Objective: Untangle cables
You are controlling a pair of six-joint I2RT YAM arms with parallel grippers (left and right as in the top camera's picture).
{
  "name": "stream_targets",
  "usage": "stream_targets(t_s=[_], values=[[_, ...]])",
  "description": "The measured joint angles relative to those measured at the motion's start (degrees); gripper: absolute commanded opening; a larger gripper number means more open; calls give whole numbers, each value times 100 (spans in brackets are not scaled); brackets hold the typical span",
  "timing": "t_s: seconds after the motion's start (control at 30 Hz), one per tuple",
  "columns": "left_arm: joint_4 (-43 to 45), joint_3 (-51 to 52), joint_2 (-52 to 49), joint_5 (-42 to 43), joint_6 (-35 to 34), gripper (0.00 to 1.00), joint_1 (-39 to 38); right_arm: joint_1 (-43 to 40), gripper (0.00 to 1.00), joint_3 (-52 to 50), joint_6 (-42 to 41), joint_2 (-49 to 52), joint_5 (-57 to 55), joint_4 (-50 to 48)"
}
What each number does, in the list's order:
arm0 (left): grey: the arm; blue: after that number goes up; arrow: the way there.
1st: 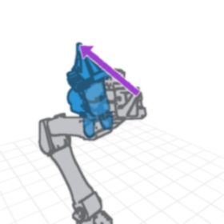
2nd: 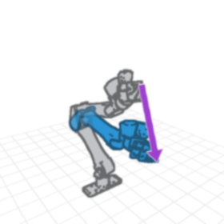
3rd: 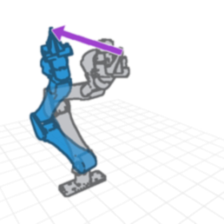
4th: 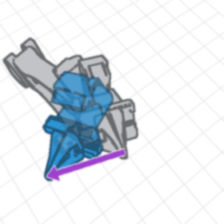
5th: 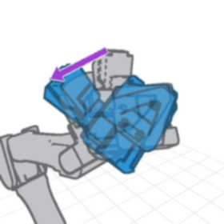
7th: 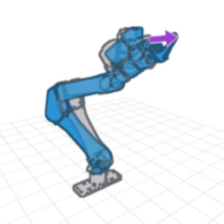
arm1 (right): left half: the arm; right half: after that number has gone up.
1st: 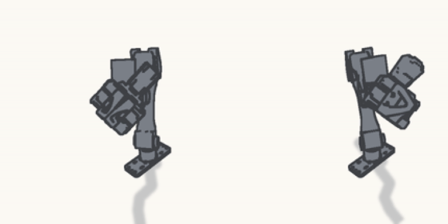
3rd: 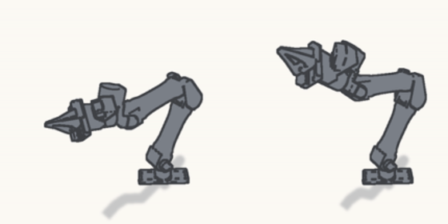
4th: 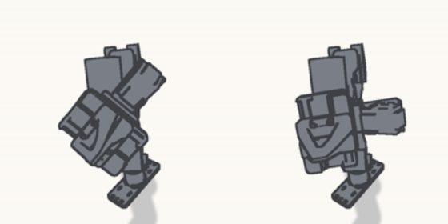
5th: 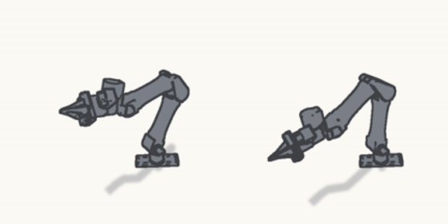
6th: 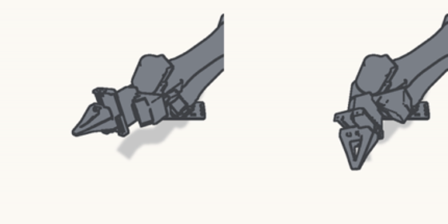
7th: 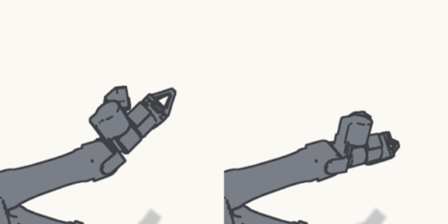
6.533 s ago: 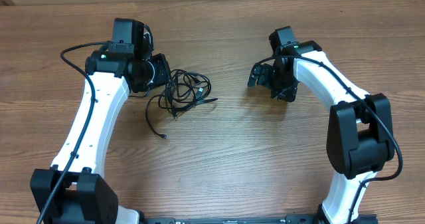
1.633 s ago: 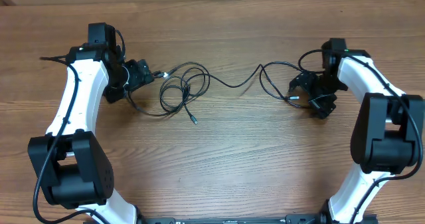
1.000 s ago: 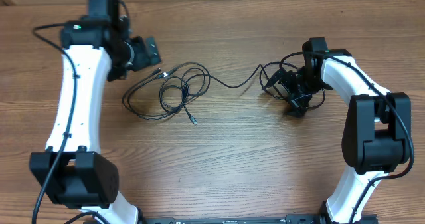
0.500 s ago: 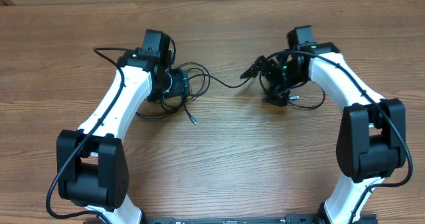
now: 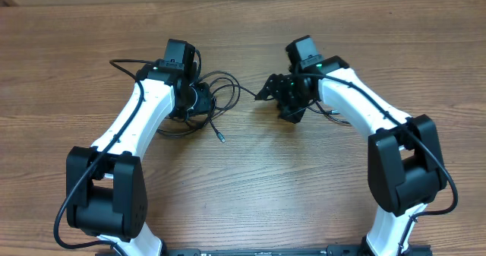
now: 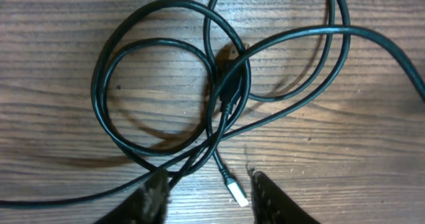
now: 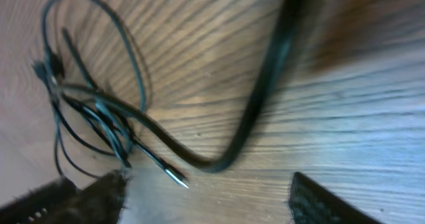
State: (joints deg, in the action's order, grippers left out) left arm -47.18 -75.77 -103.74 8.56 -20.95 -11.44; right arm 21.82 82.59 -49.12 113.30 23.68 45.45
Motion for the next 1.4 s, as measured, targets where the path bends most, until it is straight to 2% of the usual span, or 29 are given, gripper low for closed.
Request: stream_targets(t_s=[0.1,0.23,0.33,0.4,0.47,0.5,0.57,0.6,0.87,1.07,1.1,1.2,1.4], values=[[-4,0,0,0,-13,20,0,192,66,-44,-341,0,-254,-186],[13,0,0,0,-7,28,0,369,63,-98,-686,0,-634,-365],[81,2,0,-66,-7,17,0,420,62,-120,-831,0,-861,-787],[170,7,0,-131,-28,17,0,417,65,-122,-870,0,-916,-968],[245,15,0,-177,-31,20,0,413,73,-122,-931,0,-951,-1078],[293,26,0,-192,-39,24,0,413,76,-122,-999,0,-966,-1106],[391,72,0,-203,-87,38,0,415,82,-122,-1207,0,-1021,-1119],[474,120,0,-219,-125,41,0,415,84,-122,-1390,0,-1067,-1139],[721,219,0,-238,-155,41,0,431,89,-127,-1906,173,-1121,-1646],[756,223,0,-256,-155,41,0,490,90,-138,-2057,595,-1167,-2514],[754,223,0,-260,-155,41,0,496,92,-138,-2074,625,-1211,-2592],[756,234,0,-260,-155,41,0,501,99,-138,-2096,636,-1432,-2671],[914,516,0,-262,-155,42,0,501,100,-138,-2114,636,-1731,-2629]])
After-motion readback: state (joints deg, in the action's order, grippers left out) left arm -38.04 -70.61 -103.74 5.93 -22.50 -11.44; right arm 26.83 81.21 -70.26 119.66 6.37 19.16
